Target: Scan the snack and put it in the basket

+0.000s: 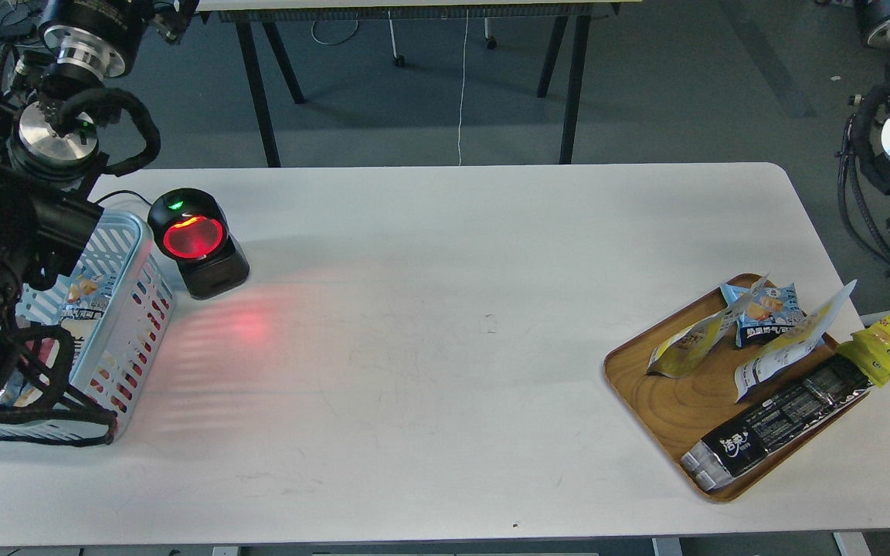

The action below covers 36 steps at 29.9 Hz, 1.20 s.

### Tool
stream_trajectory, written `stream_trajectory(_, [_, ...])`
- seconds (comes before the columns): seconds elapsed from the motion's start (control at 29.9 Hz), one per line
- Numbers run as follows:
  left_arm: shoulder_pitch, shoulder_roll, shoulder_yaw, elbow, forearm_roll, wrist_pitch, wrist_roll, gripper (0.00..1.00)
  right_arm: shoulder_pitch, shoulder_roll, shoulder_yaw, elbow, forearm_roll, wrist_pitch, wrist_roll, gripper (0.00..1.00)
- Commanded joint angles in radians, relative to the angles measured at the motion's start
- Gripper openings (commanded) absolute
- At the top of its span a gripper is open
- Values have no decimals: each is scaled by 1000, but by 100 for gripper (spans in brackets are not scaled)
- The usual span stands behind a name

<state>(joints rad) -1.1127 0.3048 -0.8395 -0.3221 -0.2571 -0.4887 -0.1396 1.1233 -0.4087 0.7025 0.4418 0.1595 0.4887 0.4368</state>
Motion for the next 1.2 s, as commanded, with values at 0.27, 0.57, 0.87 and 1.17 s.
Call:
stream_trajectory(0.27, [-3,-1,11,0,2,0,-1,99,59,-44,-86,28,-17,0,7,99])
stream_trajectory(0.57, [-10,7,25,0,2,0,-5,99,367,-232,-510,262,-262,0,14,99])
stream_trajectory(0.87, [-7,10,25,0,2,0,-3,99,526,-315,-731,581,-877,0,52,99])
stream_trajectory(1.17, [-6,10,25,0,4,0,-5,99,700,-358,-1098,1012,-1303,-15,52,98])
